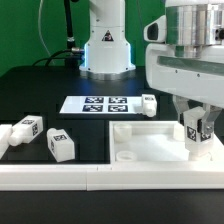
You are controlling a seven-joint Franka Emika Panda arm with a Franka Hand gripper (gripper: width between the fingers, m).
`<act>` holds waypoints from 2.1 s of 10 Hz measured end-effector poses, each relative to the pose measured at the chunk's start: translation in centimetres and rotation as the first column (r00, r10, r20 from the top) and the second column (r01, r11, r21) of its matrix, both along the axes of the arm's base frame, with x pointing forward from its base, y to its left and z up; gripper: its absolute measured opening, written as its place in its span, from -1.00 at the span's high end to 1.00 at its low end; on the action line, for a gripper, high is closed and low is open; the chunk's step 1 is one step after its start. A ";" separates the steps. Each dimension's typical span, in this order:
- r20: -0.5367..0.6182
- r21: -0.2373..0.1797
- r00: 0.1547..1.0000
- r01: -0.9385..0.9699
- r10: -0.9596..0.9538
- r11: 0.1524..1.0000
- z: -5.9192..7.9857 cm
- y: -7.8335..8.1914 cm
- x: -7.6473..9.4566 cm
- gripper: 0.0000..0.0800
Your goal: Assemble one leg
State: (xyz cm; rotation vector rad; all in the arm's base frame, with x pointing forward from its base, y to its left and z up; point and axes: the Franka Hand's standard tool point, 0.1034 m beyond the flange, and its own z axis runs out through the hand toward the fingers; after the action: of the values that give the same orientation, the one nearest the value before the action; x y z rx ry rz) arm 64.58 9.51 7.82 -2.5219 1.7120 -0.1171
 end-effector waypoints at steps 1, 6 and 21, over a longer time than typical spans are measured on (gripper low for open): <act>-0.003 0.008 0.998 0.061 -0.061 0.998 0.0 0.0 -0.1 0.28; -0.030 -0.005 0.995 -0.091 0.091 0.996 0.0 0.2 -0.5 -0.55; -0.100 -0.110 0.676 -0.737 0.731 0.667 0.7 1.1 0.2 0.29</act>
Offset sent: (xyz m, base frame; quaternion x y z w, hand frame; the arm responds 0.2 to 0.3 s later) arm 0.0000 0.0000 0.0000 0.0000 0.0000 0.0000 1.0000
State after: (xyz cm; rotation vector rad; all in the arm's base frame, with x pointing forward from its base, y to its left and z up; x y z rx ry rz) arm 64.79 10.60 8.57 -3.1178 0.5643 -0.1160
